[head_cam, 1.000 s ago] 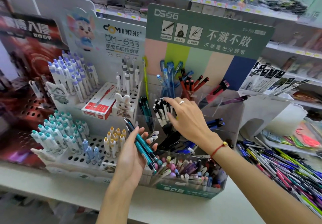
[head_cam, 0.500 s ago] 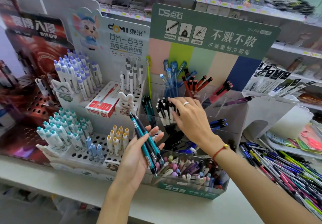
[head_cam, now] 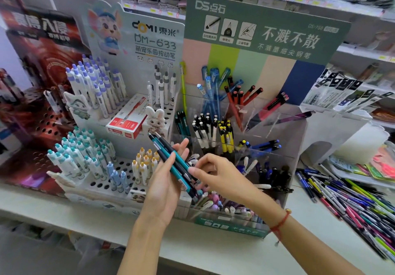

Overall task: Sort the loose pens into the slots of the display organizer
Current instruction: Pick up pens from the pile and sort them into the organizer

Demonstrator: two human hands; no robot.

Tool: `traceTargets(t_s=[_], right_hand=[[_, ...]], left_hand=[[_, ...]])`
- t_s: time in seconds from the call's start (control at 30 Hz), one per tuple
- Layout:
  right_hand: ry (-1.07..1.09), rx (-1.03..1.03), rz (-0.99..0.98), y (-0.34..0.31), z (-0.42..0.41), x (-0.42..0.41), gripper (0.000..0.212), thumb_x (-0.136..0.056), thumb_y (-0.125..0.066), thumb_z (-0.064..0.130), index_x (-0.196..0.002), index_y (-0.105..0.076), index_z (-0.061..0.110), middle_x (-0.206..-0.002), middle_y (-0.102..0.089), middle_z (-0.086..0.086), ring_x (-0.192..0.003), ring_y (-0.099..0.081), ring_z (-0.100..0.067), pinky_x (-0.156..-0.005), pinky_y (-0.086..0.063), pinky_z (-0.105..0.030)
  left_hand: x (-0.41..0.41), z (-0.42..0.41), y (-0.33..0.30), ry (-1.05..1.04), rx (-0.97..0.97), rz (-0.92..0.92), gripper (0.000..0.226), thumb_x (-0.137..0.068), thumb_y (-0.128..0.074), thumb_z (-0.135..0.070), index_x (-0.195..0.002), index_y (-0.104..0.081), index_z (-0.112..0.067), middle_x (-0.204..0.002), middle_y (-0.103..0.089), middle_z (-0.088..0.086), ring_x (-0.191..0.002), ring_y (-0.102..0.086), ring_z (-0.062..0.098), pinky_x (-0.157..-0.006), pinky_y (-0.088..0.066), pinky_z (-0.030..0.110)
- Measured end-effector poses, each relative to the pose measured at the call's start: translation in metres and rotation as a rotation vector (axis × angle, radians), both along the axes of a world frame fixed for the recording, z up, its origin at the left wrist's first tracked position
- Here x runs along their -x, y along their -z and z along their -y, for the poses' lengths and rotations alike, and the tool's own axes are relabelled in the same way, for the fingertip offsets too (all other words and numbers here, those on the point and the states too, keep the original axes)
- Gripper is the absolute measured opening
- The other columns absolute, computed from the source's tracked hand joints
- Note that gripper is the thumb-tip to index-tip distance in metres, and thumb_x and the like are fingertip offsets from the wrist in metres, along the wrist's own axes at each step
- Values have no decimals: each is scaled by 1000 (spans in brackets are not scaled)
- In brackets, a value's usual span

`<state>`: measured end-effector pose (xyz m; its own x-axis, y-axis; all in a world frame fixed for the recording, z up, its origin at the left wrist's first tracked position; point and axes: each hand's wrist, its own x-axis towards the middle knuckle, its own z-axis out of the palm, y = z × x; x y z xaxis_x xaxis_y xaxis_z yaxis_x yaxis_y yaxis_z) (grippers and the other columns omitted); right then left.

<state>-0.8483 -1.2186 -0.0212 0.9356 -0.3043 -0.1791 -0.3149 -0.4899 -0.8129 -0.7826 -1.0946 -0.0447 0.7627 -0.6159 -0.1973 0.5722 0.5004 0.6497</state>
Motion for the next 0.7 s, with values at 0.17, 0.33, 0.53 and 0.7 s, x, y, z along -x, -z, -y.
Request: traceTargets(t_s=[0.17, 0.33, 0.53, 0.7], right_hand=[[54, -231, 116, -5, 10, -1, 5, -88, -68, 14, -89, -66, 19, -83, -72, 1, -69, -68, -8, -67, -55, -20], [139, -51, 200, -27, 46, 7, 12, -97, -54, 15, -97, -66, 18, -85, -62, 4, -66, -59, -3, -69, -51, -18], [-303, 224, 2, -46, 51, 4, 15, -94, -60, 27, -99, -72, 19, -89, -70, -6, -78, -62, -32, -72, -52, -44], [-170, 43, 78, -40, 44, -11, 16, -88, -68, 22, -99, -62, 12, -77, -69, -4, -61, -62, -11, -69, -53, -28]], left_hand=[[-2, 2, 4, -20, -34, 9, 32, -101, -36, -15, -128, -52, -16, -126, -65, -1, -120, -58, 14, -107, -38, 38], [-18, -17, 8, -72, -176, 17, 28, -99, -39, -9, -119, -59, -8, -116, -69, 8, -110, -65, 19, -97, -47, 34], [-14, -23, -7, 505, -474, 449, 41, -83, -53, -31, -123, -59, -20, -120, -68, -4, -114, -62, 11, -104, -43, 35], [-3, -14, -9, 649, -514, 475, 27, -102, -40, -17, -122, -57, -14, -100, -73, -4, -93, -69, 11, -84, -54, 25]])
